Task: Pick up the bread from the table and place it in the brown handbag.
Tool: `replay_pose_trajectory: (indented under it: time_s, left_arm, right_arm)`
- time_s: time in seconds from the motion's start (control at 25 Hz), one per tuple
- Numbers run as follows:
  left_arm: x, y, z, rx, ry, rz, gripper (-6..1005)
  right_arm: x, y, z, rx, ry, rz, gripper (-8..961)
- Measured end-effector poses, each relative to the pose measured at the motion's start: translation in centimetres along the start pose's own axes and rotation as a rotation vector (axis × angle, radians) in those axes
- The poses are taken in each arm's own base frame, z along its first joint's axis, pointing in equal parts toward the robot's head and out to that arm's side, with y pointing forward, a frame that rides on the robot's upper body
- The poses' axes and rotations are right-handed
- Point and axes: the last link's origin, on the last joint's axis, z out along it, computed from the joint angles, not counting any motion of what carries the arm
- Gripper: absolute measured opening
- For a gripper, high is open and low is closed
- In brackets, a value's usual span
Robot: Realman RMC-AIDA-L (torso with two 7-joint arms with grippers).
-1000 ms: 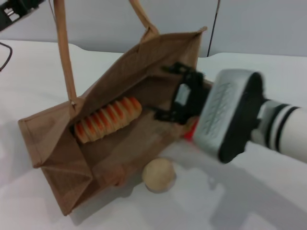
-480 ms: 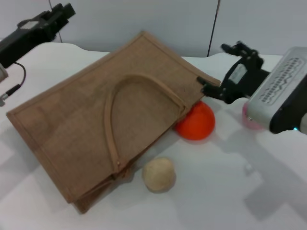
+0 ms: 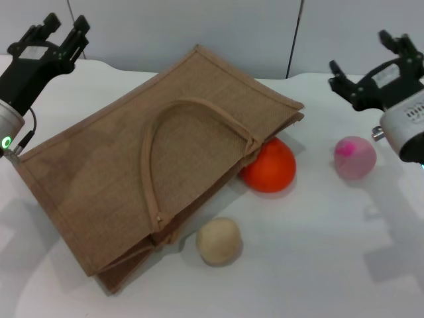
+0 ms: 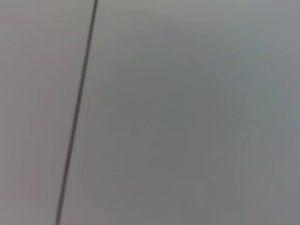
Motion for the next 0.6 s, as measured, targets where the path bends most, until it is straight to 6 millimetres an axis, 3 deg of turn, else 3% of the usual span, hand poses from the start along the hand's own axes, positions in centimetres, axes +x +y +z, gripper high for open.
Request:
replay_pose_trajectory:
  time_s: [0.28, 0.44, 0.6]
  left_arm:
    - [-1.1, 0.3, -1.2, 0.139, 0.055, 0.094, 612]
    - [-1.7, 1.0, -1.5, 0.175, 0.06, 0.177, 612]
    - [-2.2, 2.0, -1.5, 0.186, 0.054, 0.251, 611]
  right_arm:
    - [3.4, -0.3, -0.7, 0.169, -0.065, 0.167, 882]
    - [5.6, -1.0, -1.1, 0.184, -0.116, 0.299, 882]
    - [6.5, -1.6, -1.4, 0.195, -0.161, 0.355, 882]
